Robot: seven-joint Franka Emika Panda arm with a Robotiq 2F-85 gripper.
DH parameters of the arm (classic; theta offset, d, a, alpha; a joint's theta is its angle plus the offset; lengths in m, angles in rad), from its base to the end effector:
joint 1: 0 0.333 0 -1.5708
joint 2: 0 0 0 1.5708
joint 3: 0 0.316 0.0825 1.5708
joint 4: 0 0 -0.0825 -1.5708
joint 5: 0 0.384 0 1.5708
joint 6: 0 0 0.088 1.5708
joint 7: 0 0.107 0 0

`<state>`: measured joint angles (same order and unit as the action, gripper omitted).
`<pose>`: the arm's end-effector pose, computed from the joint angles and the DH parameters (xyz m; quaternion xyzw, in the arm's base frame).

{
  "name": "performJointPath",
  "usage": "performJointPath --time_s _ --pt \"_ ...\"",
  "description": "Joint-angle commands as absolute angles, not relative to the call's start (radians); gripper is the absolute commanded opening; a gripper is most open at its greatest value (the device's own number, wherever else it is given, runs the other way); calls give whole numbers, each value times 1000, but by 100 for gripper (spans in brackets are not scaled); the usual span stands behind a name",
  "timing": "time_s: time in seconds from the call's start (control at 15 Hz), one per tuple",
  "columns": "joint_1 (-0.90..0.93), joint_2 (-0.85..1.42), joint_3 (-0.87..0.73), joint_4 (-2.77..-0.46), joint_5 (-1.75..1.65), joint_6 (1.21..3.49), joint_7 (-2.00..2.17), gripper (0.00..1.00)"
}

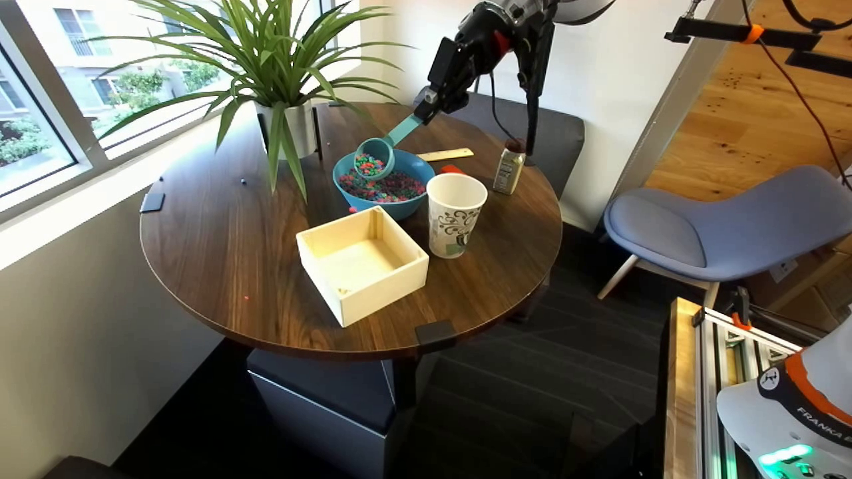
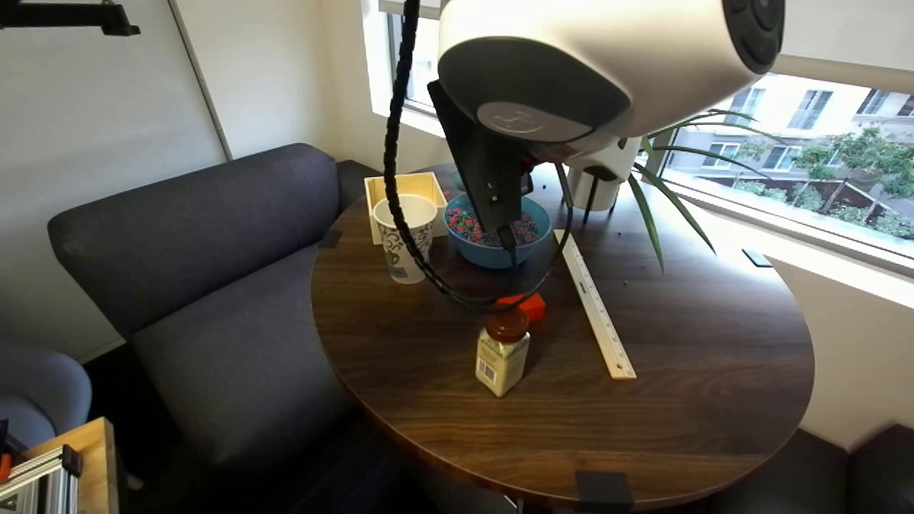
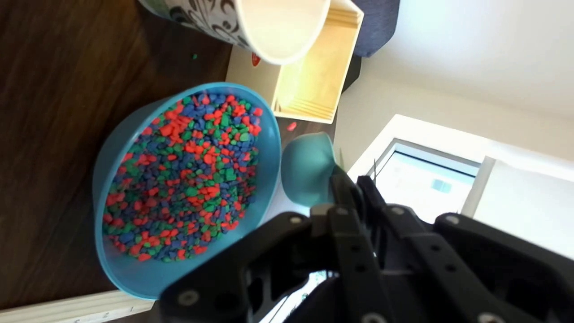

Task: Use the measuring spoon to put some cereal in the cup

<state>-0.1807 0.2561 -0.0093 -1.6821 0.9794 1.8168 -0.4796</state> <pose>0.6369 -0.0523 0.4738 -0.8927 0.0133 -0.0965 0.4401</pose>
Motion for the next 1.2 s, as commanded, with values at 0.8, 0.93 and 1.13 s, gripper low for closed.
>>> performJointPath --time_s 0.8,0.93,1.13 --pt "-232 216 -100 -1709 1130 1744 -505 2" --pt "-241 204 -110 -1709 1119 1689 -521 2" --pt "-247 186 -129 -1705 1087 1589 -542 2"
